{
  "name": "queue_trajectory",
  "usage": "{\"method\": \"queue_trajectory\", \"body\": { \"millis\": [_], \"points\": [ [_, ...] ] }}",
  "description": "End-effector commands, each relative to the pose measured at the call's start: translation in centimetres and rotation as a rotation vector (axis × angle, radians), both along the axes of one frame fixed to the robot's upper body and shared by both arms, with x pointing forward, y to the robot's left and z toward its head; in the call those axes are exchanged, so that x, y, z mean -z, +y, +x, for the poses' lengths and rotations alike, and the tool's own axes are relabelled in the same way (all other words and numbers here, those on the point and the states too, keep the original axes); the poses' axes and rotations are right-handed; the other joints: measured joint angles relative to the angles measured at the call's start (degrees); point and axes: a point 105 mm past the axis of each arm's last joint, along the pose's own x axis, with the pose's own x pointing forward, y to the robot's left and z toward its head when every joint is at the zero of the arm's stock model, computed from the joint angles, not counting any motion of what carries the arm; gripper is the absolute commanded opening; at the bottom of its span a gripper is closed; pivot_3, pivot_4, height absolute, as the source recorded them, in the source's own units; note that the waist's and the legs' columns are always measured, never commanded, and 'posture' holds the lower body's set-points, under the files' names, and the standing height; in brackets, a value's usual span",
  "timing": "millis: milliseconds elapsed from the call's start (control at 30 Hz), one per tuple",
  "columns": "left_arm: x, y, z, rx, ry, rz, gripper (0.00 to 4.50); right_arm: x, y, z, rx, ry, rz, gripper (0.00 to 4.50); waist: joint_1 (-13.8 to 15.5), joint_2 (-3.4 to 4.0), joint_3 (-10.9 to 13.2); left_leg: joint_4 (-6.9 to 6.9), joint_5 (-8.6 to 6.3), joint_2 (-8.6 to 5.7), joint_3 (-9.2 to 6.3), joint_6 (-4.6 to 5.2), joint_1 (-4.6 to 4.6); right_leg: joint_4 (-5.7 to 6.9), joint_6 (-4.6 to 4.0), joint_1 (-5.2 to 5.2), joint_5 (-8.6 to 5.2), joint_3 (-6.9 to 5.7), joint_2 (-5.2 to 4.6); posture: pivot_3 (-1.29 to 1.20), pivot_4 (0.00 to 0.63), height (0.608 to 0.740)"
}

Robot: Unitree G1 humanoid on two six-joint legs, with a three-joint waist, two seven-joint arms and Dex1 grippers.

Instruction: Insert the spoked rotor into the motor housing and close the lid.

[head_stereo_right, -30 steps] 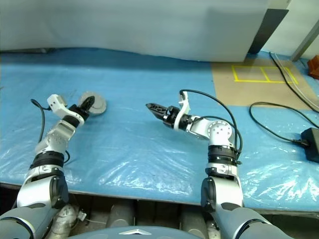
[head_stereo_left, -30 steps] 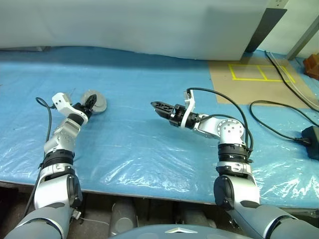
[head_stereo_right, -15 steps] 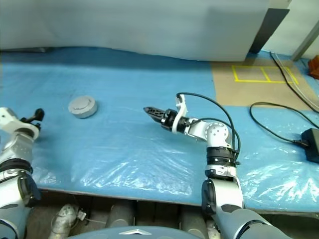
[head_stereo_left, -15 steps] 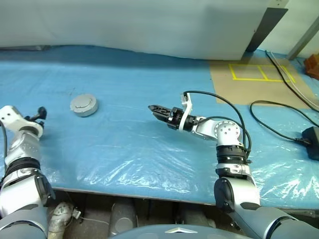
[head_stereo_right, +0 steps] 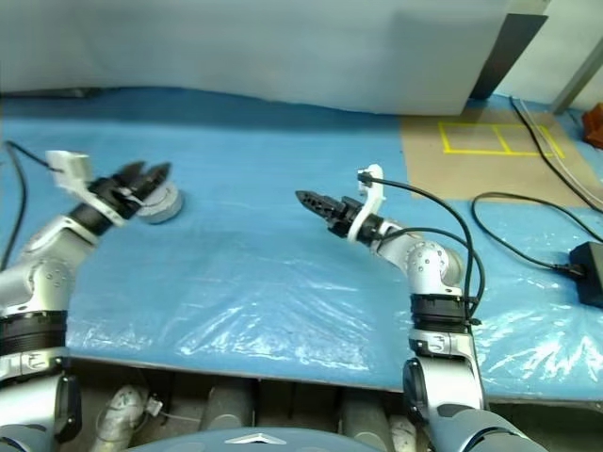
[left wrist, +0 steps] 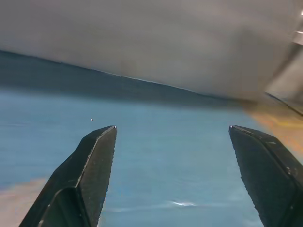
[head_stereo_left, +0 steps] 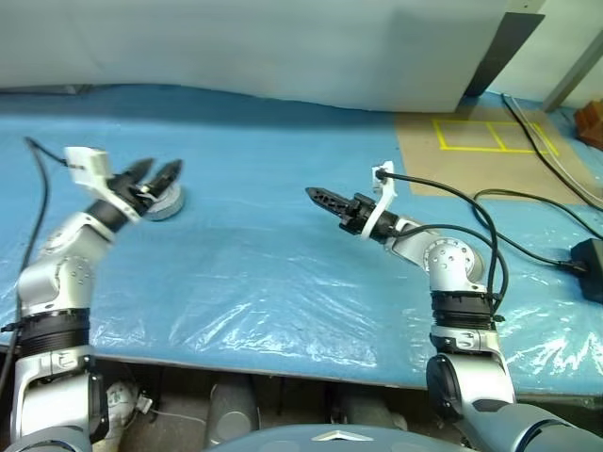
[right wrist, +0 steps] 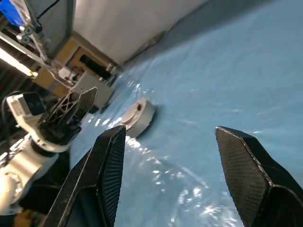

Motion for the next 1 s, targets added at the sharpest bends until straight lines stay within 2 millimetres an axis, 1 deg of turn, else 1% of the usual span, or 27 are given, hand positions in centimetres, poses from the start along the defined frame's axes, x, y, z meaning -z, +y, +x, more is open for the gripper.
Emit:
{"method": "queue_trajectory", "body": {
  "millis": [33,100,133,167,233,300,367,467,567,700,900,1000],
  "points": [
    [0.9,-3.6,-0.6,0.104,0.028,0.05,4.0,-1.0,-1.1,0.2,0.077,-0.116,-0.063,3.12,-0.4,0.03,0.01,-0.01,0.0,0.0,0.0,0.0,0.04,0.02,0.0,0.0,0.0,0.06,0.01,0.0,0.15,0.74],
    [3.3,-5.6,-1.1,0.179,0.079,0.1,4.0,-0.1,-2.0,0.4,0.15,-0.131,-0.117,3.12,-0.56,0.04,0.01,0.0,0.0,-0.04,0.03,0.0,0.05,0.02,0.0,0.01,0.0,0.24,-0.02,0.0,0.15,0.74],
    [4.3,-6.1,-1.3,0.2,0.093,0.132,4.0,0.5,-2.2,0.4,0.185,-0.137,-0.154,3.12,-0.68,0.04,0.01,0.0,0.0,-0.04,0.03,0.0,0.05,0.0,0.0,0.01,0.0,0.28,-0.02,0.0,0.15,0.74],
    [4.9,-6.4,-1.4,0.211,0.1,0.151,4.0,0.9,-2.3,0.4,0.207,-0.143,-0.179,3.12,-0.78,0.04,0.02,-0.02,0.0,-0.04,0.04,0.0,0.05,-0.04,0.01,0.01,0.0,0.29,-0.01,0.0,0.15,0.74],
    [5.3,-6.6,-1.4,0.216,0.1,0.166,4.0,1.1,-2.4,0.4,0.222,-0.151,-0.197,3.12,-0.99,0.06,0.04,-0.04,0.0,-0.04,0.04,0.01,0.04,-0.06,0.0,0.0,0.0,0.28,0.0,0.0,0.15,0.74],
    [6.1,-7.7,-1.8,0.256,0.103,0.184,4.0,2.3,-3.1,0.3,0.308,-0.163,-0.266,3.12,-1.04,0.06,0.05,-0.05,0.0,-0.03,0.03,0.01,0.01,-0.05,0.01,-0.03,0.0,0.27,0.01,0.0,0.15,0.74],
    [6.6,-8.7,-2.0,0.292,0.093,0.225,4.0,2.9,-3.5,0.2,0.35,-0.197,-0.328,3.12,-1.05,0.07,0.05,-0.04,0.0,-0.07,0.04,0.01,0.03,-0.06,0.01,-0.01,0.0,0.28,-0.02,0.0,0.15,0.74],
    [6.3,-9.0,-1.7,0.292,0.082,0.226,4.0,2.9,-3.4,0.3,0.37,-0.241,-0.389,3.12,-1.11,0.09,0.07,-0.03,0.0,-0.08,0.04,0.01,0.03,-0.09,0.02,0.0,0.01,0.3,-0.03,0.0,0.15,0.74],
    [5.9,-9.1,-1.5,0.287,0.06,0.223,4.0,2.6,-2.9,0.4,0.37,-0.262,-0.396,3.12,-1.17,0.09,0.07,-0.03,0.0,-0.06,0.04,0.01,0.07,-0.02,0.02,0.0,0.01,0.32,-0.02,0.0,0.15,0.74],
    [5.7,-8.7,-1.2,0.262,0.056,0.208,4.0,2.4,-2.3,0.3,0.36,-0.303,-0.43,3.12,-1.27,0.1,0.07,-0.04,0.0,-0.07,0.05,0.01,0.1,-0.03,0.02,0.0,0.01,0.38,0.0,0.0,0.15,0.74],
    [6.0,-8.7,-0.8,0.232,0.063,0.223,4.0,2.3,-3.1,1.0,0.394,-0.337,-0.476,3.12,-1.2,0.1,0.07,-0.03,0.0,-0.1,0.05,0.01,0.09,-0.03,0.03,0.0,0.01,0.39,-0.01,0.0,0.15,0.74],
    [6.0,-8.5,-0.6,0.216,0.07,0.212,4.0,2.2,-2.9,1.1,0.392,-0.338,-0.474,3.12,-1.23,0.1,0.07,-0.02,0.0,-0.09,0.05,0.01,0.1,-0.01,0.03,0.01,0.01,0.38,-0.01,0.0,0.15,0.74]
  ]
}}
